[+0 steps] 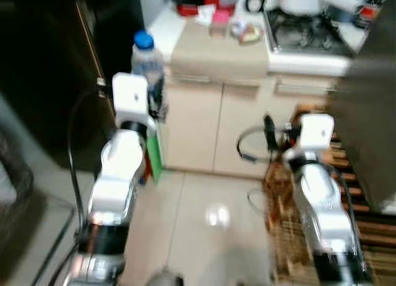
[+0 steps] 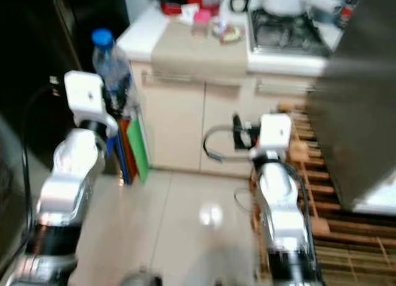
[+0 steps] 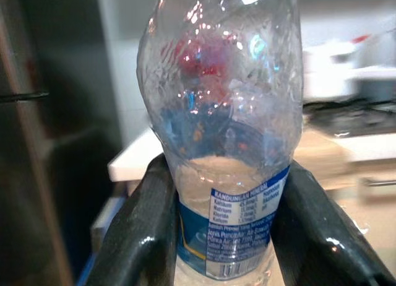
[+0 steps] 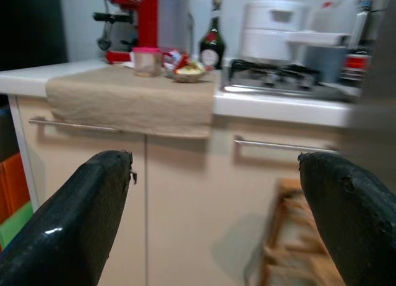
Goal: Restocking fridge
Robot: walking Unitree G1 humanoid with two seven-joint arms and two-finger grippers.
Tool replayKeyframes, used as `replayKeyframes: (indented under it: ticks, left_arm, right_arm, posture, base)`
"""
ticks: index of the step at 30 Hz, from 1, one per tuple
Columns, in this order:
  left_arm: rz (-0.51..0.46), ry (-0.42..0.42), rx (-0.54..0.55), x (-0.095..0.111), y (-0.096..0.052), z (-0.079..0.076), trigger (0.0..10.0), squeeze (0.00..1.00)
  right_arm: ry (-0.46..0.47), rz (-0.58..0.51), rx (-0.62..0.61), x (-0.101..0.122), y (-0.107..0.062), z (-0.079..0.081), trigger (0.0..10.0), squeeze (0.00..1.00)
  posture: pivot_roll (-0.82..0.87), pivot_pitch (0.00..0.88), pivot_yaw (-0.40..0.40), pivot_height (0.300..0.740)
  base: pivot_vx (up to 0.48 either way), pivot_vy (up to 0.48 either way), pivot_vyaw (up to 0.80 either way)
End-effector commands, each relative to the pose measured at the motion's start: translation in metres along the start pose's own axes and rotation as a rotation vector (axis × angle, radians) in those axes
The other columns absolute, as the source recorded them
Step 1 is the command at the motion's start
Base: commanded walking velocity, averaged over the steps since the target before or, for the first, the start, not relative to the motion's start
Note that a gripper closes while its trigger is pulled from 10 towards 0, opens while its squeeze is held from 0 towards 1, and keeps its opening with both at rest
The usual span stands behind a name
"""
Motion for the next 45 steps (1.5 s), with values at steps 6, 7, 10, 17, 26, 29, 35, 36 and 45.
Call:
replayKeyframes:
  ticks: [6, 7, 10, 17, 26, 29, 35, 36, 45]
  left_arm:
    - [0.088, -0.091, 0.006, -0.022, -0.008, 0.011, 10.0, 0.0]
    - [0.101, -0.102, 0.002, -0.025, -0.01, 0.01, 10.0, 0.0]
    - [0.117, -0.117, -0.024, -0.032, -0.015, 0.008, 10.0, 0.0]
    - [0.182, -0.186, -0.124, -0.054, -0.037, 0.011, 10.0, 0.0]
    - [0.203, -0.222, -0.205, -0.063, -0.043, -0.002, 10.0, 0.0]
    - [0.196, -0.227, -0.223, -0.063, -0.041, -0.006, 10.0, 0.0]
    - [0.173, -0.218, -0.256, -0.059, -0.03, -0.016, 10.0, 0.0]
    - [0.17, -0.21, -0.25, -0.059, -0.029, -0.015, 10.0, 0.0]
    - [0.19, -0.153, -0.178, -0.065, -0.025, -0.005, 10.0, 0.0]
  right_arm:
    - [-0.024, 0.035, -0.05, -0.011, -0.011, -0.013, 10.0, 0.0]
    - [-0.025, 0.039, -0.053, -0.013, -0.012, -0.014, 10.0, 0.0]
    - [-0.026, 0.047, -0.06, -0.015, -0.015, -0.016, 10.0, 0.0]
    - [-0.016, 0.09, -0.119, -0.027, -0.027, -0.025, 10.0, 0.0]
    - [-0.095, 0.071, -0.171, -0.025, -0.036, -0.036, 10.0, 0.0]
    - [-0.091, 0.072, -0.167, -0.025, -0.034, -0.036, 10.0, 0.0]
    - [-0.095, 0.063, -0.155, -0.023, -0.03, -0.035, 10.0, 0.0]
    - [-0.096, 0.062, -0.156, -0.023, -0.03, -0.035, 10.0, 0.0]
    - [-0.079, 0.077, -0.14, -0.026, -0.029, -0.031, 10.0, 0.0]
  posture:
    - [-0.01, 0.0, 0.027, 0.74]
    - [-0.02, 0.0, 0.027, 0.74]
    - [-0.02, 0.0, 0.029, 0.74]
    - [-0.02, 0.0, 0.026, 0.74]
    - [-0.03, 0.0, 0.017, 0.74]
    - [-0.04, 0.0, 0.018, 0.74]
    - [-0.05, 0.0, 0.021, 0.74]
    - [-0.05, 0.0, 0.021, 0.74]
    - [-0.05, 0.0, 0.023, 0.74]
  base:
    - [0.0, 0.0, -0.77]
    - [0.0, 0.0, -0.76]
    - [0.0, 0.0, -0.77]
    - [0.0, 0.0, -0.77]
    - [0.0, 0.0, -0.75]
    - [0.0, -0.288, -0.74]
    - [0.0, -0.449, -0.74]
    - [0.0, -0.435, -0.74]
    - [0.0, -0.048, -0.73]
Point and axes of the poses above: a point about 5 cm out from each wrist's last joint towards the gripper, its own y axis pointing out of the wrist towards the gripper, its own x axis along the axis of the wrist's last joint, z = x × y, the point moved 1 cm from there along y, pointing out of the wrist towards the gripper, and after that the axes turned 4 degrees about -y, right-handed, at the moved point
